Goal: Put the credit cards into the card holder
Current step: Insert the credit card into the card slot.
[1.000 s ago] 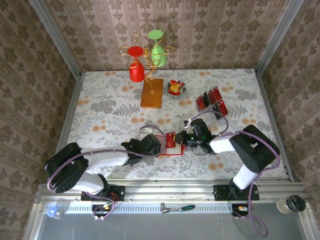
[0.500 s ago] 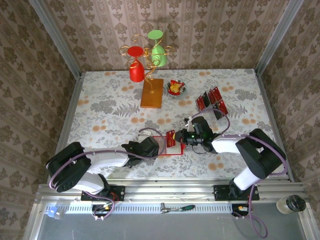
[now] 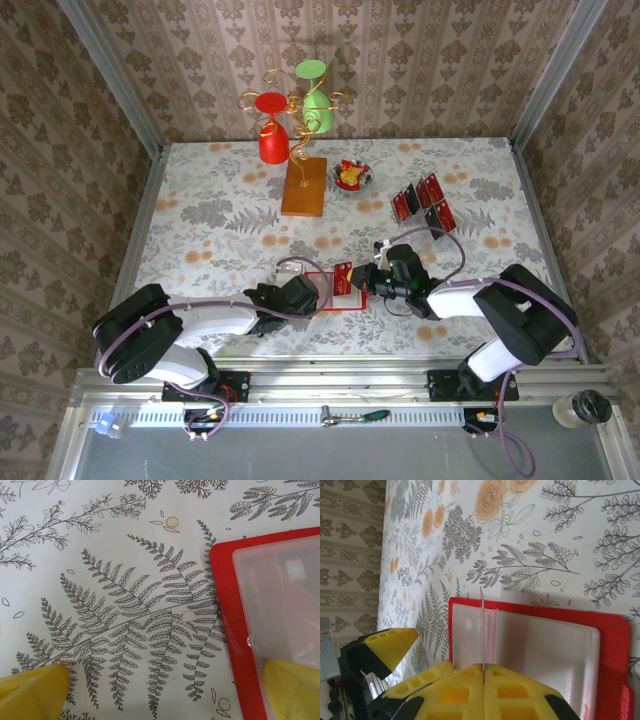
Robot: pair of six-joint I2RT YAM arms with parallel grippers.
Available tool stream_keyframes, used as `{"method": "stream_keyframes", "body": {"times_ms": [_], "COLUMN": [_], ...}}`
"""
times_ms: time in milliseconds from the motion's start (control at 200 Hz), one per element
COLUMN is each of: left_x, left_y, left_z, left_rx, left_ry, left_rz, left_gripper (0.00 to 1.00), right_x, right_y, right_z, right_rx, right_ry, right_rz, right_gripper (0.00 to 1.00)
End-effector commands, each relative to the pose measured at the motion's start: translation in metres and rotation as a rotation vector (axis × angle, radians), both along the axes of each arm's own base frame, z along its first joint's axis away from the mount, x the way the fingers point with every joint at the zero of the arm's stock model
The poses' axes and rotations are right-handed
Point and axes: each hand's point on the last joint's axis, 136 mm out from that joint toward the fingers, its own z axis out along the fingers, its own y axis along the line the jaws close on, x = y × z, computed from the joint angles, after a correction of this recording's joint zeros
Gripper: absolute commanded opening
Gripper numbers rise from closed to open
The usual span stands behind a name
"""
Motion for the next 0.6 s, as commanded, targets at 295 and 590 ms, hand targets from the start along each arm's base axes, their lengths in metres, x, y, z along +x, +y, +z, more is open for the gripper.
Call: {"method": "stream_keyframes", "body": {"times_ms": [295, 590], "left_x": [-0.007, -0.007], "left_y": [0.014, 0.015], "left_z": [-0.011, -0.010], "left_rx": [0.055, 0.055], "left_ry": [0.018, 0.018], "left_rz": [0.016, 0.017], "left_gripper": [1.00, 1.00], "right_x": [0.011, 0.010], "right_y": [0.004, 0.005], "right_z": [-0.005, -0.013], "right_rx": [0.032, 0.025], "right_ry": [-0.040, -0.030], "right_rz": [-0.064, -0.063], "right_gripper": [0.00, 0.00]}}
